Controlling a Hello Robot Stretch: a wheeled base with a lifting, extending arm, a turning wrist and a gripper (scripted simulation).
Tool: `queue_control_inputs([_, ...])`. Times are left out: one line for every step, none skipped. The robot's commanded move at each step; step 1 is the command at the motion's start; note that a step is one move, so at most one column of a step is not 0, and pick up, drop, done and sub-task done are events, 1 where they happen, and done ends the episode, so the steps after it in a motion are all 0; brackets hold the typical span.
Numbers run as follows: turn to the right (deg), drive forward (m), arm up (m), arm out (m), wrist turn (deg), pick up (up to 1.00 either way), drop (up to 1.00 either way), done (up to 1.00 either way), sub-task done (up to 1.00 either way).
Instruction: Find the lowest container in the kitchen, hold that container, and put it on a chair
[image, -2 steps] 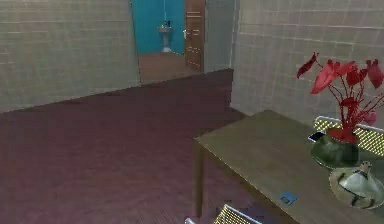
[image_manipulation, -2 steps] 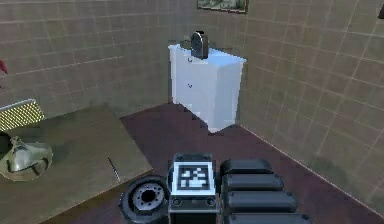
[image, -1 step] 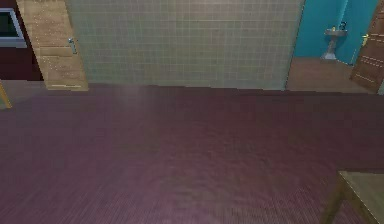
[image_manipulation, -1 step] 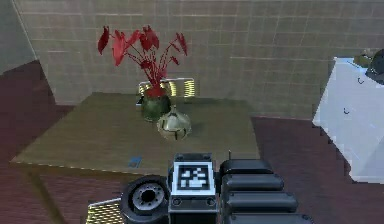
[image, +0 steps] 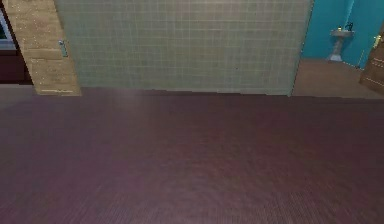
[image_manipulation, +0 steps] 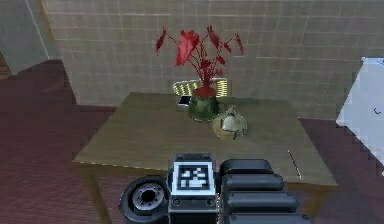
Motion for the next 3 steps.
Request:
queue_control_inputs([3.0,0.00,0.00,0.00,0.0,0.00,0.00,0.00,0.00])
queue_control_inputs([0.0,0.20,0.00,0.00,0.0,0.00,0.00,0.00,0.00])
queue_control_inputs([45.0,0.00,0.00,0.00,0.0,0.00,0.00,0.00,0.00])
